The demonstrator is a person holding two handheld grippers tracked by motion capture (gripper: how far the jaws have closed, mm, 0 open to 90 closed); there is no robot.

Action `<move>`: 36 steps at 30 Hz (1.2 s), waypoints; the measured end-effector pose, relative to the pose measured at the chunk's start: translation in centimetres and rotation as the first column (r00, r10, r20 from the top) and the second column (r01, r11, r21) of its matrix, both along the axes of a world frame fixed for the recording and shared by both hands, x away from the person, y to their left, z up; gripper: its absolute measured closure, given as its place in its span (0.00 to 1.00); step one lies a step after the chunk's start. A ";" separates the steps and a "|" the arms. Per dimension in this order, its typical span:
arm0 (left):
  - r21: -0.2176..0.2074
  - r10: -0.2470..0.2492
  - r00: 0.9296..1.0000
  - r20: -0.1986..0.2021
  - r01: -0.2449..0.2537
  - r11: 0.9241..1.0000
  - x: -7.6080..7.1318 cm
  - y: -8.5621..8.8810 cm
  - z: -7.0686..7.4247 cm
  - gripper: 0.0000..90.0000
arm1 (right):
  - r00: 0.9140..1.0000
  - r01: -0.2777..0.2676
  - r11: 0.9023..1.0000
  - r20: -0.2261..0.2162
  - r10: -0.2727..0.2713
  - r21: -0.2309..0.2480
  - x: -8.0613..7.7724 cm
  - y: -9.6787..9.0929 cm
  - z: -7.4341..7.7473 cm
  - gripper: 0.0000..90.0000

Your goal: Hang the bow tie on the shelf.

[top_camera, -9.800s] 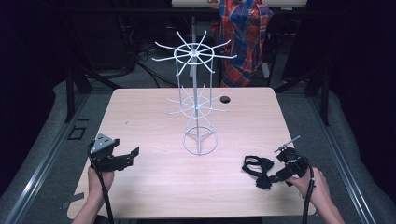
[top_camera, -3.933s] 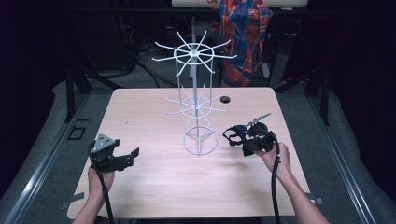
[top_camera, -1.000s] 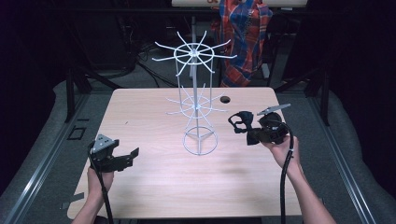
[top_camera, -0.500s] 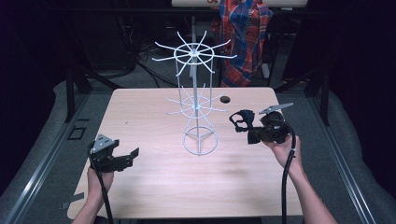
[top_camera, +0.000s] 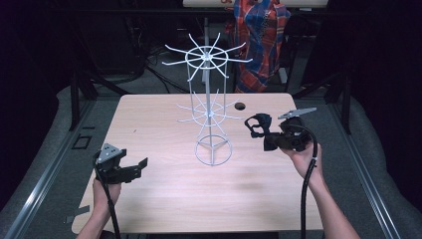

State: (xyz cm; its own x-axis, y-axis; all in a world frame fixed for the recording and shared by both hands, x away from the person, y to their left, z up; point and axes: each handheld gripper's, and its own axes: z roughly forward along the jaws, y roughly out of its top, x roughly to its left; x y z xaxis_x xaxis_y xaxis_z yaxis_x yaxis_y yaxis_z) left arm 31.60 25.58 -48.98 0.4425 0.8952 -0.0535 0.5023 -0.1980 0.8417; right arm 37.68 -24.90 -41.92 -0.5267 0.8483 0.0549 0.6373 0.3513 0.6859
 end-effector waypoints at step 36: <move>-0.004 0.001 1.000 -0.004 -0.001 1.000 0.0 0.0 0.0 0.17 | 0.999 -0.030 0.999 0.030 0.030 0.021 0.1 1.6 1.2 0.87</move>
